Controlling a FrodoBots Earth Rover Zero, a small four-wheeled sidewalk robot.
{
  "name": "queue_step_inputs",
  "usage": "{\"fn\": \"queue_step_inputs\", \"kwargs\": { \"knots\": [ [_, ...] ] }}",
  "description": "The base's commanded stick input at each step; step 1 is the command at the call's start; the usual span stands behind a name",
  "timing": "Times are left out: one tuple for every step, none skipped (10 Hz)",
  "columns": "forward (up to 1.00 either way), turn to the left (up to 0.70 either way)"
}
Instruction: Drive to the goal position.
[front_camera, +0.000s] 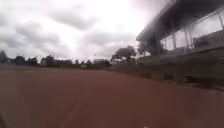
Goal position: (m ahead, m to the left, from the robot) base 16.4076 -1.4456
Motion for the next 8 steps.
{"fn": "queue_step_inputs", "kwargs": {
  "knots": [
    [0.70, 0.00],
    [0.70, 0.00],
    [0.70, 0.00],
    [0.70, 0.00],
    [0.70, 0.00],
    [0.70, 0.00],
    [0.70, 0.00],
    [0.70, 0.00]
  ]
}}
